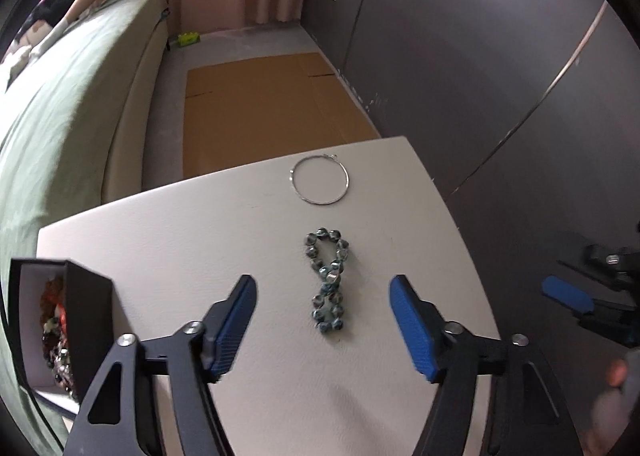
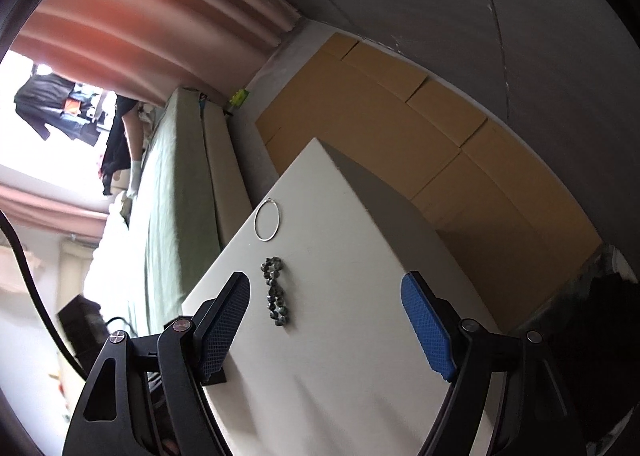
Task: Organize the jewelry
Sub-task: 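Grasp the grey-blue bead bracelet with the left gripper, then carry the grey-blue bracelet toward the box with the left gripper while the right gripper reaches the silver hoop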
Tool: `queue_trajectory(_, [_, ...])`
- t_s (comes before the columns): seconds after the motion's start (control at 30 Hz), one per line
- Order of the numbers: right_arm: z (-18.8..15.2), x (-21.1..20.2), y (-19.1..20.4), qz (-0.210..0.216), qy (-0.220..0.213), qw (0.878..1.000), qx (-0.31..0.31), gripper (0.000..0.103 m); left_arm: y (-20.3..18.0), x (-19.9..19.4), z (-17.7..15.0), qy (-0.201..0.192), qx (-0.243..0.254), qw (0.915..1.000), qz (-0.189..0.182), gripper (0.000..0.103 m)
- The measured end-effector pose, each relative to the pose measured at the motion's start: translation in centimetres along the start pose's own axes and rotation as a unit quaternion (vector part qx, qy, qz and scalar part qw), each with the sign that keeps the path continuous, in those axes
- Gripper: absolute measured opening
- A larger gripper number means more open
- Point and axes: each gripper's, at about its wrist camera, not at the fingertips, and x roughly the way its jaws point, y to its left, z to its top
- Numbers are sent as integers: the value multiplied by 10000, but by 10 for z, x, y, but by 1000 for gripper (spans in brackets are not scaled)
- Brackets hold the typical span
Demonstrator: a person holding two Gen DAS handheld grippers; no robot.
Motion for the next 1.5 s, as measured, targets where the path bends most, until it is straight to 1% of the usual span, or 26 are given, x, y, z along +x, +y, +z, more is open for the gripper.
queue_trajectory(0.13, [2, -3, -7, 128, -15, 9998, 159, 79, -13, 16, 4, 27, 169, 9996, 236, 53])
queue_trajectory(0.3, [4, -3, -15, 280, 0, 9990, 348, 79, -28, 31, 7, 7, 470, 9974, 552, 46])
queue_trajectory(0.4, [4, -1, -20, 379, 53, 9982, 462, 79, -33, 42, 7, 110, 611, 9959, 664, 39])
queue_trajectory(0.47, [4, 0, -24, 475, 36, 9970, 604, 79, -35, 53, 7, 228, 720, 9940, 787, 37])
queue_trajectory(0.5, [4, 0, -27, 521, 19, 9962, 694, 79, -35, 57, 6, 271, 791, 9927, 874, 31])
queue_trajectory(0.53, [4, 0, -29, 559, 11, 9956, 754, 79, -34, 55, 6, 164, 812, 9930, 843, 18])
queue_trajectory(0.57, [4, 0, -31, 619, 7, 9946, 835, 79, -32, 54, 7, 154, 822, 9925, 894, 10])
queue_trajectory(0.6, [3, 1, -33, 657, 10, 9939, 886, 79, -29, 52, 7, 158, 795, 9926, 907, 11])
queue_trajectory(0.7, [1, 3, -33, 658, 31, 9935, 924, 79, -16, 37, 9, 37, 539, 9969, 564, 11])
queue_trajectory(0.8, [0, 7, -28, 635, 91, 9945, 825, 79, -6, 25, 10, -61, 446, 9981, 416, 11])
queue_trajectory(1.0, [-1, 20, -10, 593, 178, 9968, 507, 79, 15, -7, 5, -349, 221, 9990, 187, 11])
queue_trajectory(1.23, [1, 33, 12, 493, 38, 9987, 118, 78, 50, -46, -14, -730, -176, 9971, -138, 11])
queue_trajectory(1.27, [1, 36, 16, 471, 3, 9989, 52, 77, 57, -50, -17, -782, -257, 9964, -204, 11])
queue_trajectory(1.37, [1, 43, 28, 355, -52, 9992, -170, 67, 77, -61, -28, -980, -514, 9929, -430, 11])
queue_trajectory(1.43, [0, 49, 39, 284, -106, 9989, -367, 65, 92, -67, -36, -1135, -735, 9889, -617, 10])
queue_trajectory(1.47, [0, 51, 44, 240, -146, 9985, -475, 61, 98, -68, -38, -1135, -855, 9875, -688, 10])
queue_trajectory(1.5, [0, 53, 50, 164, -190, 9978, -609, 58, 109, -66, -38, -1051, -1088, 9855, -768, 10])
